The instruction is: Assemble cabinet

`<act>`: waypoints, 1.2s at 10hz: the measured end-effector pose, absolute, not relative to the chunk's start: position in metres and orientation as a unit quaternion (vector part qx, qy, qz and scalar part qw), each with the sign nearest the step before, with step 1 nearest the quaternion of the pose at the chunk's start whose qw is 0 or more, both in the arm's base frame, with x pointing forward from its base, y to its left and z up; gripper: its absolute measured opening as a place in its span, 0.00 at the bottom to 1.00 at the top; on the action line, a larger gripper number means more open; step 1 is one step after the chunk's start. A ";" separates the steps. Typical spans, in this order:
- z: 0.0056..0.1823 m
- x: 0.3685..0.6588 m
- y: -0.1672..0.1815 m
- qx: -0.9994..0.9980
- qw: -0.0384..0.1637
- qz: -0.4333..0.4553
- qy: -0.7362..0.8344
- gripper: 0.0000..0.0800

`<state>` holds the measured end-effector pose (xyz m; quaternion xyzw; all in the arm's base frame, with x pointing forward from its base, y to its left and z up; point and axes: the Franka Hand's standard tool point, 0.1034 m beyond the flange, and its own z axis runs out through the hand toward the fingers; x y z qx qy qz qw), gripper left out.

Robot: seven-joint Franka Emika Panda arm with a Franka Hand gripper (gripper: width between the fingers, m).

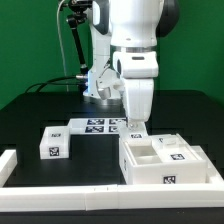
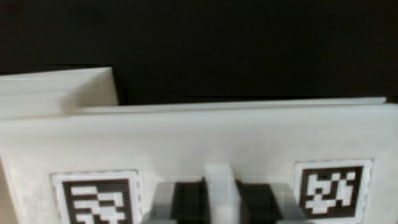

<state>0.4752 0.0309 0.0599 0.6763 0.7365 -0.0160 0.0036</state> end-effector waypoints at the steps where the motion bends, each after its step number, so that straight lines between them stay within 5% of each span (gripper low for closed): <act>1: 0.060 0.475 0.031 0.677 0.004 -0.016 0.736 0.09; 4: 0.059 0.476 0.031 0.677 0.003 -0.016 0.736 0.09; 12: 0.061 0.544 0.038 0.681 0.018 0.010 0.732 0.09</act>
Offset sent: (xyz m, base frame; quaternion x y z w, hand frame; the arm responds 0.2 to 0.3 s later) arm 0.0000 0.0000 0.0000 0.0000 0.0000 0.0000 1.0000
